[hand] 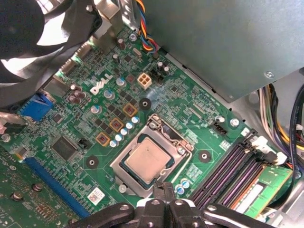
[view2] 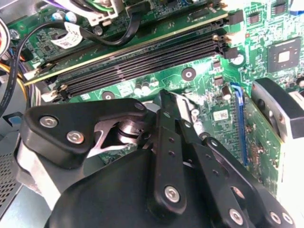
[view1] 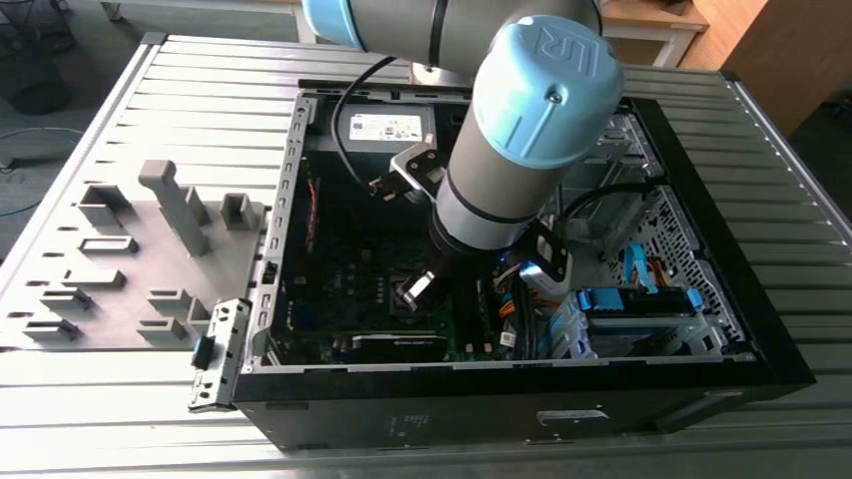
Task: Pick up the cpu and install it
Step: 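Install the first cpu locking lever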
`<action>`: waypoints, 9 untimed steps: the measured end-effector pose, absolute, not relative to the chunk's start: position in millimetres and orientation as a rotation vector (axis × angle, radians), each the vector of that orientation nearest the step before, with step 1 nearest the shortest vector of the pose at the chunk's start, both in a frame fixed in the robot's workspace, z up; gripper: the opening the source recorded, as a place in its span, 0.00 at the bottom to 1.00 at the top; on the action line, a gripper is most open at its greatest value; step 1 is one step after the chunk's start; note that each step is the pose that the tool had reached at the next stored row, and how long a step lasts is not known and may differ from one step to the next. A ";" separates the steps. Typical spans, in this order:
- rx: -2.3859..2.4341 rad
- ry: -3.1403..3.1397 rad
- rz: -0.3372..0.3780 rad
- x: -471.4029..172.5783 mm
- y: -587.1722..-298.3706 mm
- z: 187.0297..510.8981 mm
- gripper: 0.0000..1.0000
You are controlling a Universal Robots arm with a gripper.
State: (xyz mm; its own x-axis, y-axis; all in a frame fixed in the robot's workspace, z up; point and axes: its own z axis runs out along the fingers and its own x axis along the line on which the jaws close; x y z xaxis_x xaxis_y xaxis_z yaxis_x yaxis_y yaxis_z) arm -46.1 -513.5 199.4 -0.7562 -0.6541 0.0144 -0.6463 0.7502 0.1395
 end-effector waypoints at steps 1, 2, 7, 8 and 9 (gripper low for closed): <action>1.071 -2.880 -0.194 -46.2 -513.6 198.6 0.11; 1.071 -2.880 -0.193 -46.2 -513.6 198.0 0.11; 1.071 -2.880 -0.193 -46.2 -513.6 196.5 0.11; 1.071 -2.880 -0.193 -46.2 -513.6 196.4 0.11; 1.071 -2.880 -0.194 -46.2 -513.6 196.2 0.11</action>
